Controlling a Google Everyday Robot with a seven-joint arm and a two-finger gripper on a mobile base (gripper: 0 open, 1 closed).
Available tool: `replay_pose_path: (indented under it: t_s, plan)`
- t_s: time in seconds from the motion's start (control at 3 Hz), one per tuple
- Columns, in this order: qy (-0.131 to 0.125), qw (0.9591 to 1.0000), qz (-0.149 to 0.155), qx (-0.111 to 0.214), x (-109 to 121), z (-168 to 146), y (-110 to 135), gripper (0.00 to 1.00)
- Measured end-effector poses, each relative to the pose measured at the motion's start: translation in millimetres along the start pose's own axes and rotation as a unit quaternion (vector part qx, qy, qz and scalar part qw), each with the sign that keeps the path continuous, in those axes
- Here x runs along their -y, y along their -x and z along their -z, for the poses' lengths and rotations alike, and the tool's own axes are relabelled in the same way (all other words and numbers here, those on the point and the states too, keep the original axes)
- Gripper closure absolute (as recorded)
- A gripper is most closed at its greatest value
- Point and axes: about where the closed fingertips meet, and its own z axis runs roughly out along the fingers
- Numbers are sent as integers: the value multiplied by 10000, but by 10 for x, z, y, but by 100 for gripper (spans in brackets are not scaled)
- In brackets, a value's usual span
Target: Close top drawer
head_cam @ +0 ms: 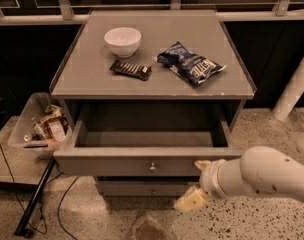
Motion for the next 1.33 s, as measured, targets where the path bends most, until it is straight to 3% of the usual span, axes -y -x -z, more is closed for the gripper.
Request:
replay_pose_path:
  t_s: [0.33, 0.67, 1.0, 1.33]
  plan:
    - [9, 9999, 39, 101, 315, -251, 136, 42]
    - [-140, 9997, 56, 178, 636, -327, 215, 65]
    - [-579, 9980, 136, 194, 1118, -157, 361, 88]
    - [-633, 9977, 133, 199, 1176, -125, 367, 85]
